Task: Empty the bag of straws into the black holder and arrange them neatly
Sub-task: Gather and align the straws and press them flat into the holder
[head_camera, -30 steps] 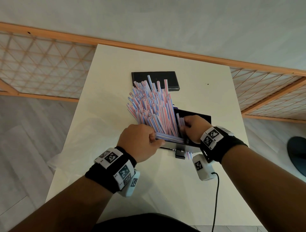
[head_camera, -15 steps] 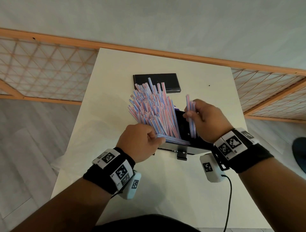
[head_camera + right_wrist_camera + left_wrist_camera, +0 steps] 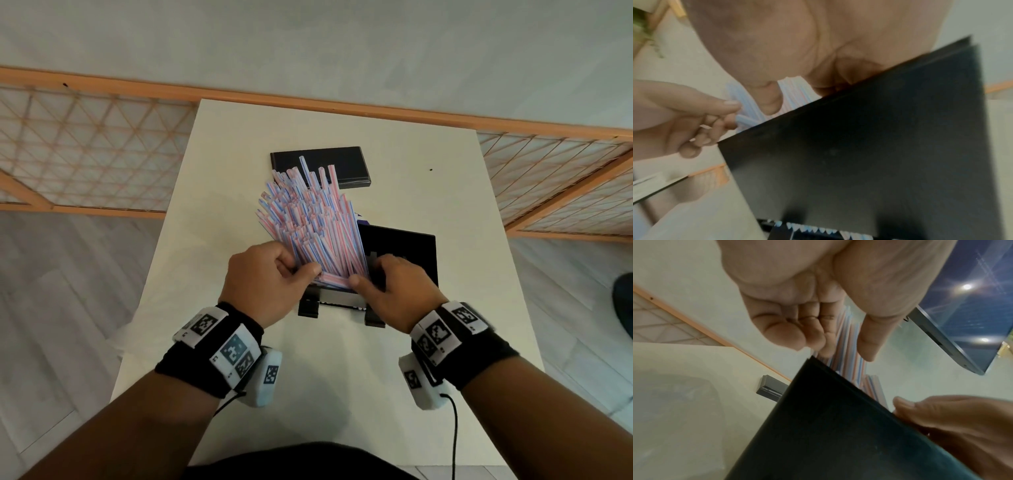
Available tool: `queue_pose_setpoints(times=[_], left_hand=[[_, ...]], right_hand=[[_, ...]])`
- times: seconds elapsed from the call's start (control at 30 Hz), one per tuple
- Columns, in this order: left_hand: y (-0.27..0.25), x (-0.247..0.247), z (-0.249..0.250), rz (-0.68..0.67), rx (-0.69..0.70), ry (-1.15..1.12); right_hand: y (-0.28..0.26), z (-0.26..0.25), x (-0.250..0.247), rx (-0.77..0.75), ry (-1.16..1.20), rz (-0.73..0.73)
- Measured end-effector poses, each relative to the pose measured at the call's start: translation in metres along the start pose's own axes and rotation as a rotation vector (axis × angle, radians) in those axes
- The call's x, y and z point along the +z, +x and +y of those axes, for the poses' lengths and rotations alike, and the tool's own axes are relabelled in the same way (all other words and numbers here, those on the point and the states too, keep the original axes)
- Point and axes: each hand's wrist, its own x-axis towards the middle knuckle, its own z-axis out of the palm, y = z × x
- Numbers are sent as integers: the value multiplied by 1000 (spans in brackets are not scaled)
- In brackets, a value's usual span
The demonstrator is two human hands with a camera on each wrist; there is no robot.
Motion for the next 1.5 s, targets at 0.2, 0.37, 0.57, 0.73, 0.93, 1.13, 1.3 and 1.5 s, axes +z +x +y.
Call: queue_pose_setpoints(times=[0.2,0.37,0.57,0.73,0.93,1.13,1.3,1.5], left_hand=[[12,-3,-4,-6,-250,-272],[40,4,1,-292,-16,-775],[38,9,13,-241,5,-821],[27,1,19,-154,126,-710],[26,7,8,26,84,-743],[20,20,-14,-92,-96,-803],[3,29,-14,-226,-61,-606],[-3,39,-15,-209,11,-433]], right_hand=[[24,-13,-7,156,24,-164],[38,-27,1,70,204,-183],[34,-32,7,-86,322,-37],[22,-33,5,-262,500,104],[25,-23,3,-287,360,170],[6,-2,2,-99,260,217],[-8,12,-15,125,60,163],[16,1,-16,214,81,-30]])
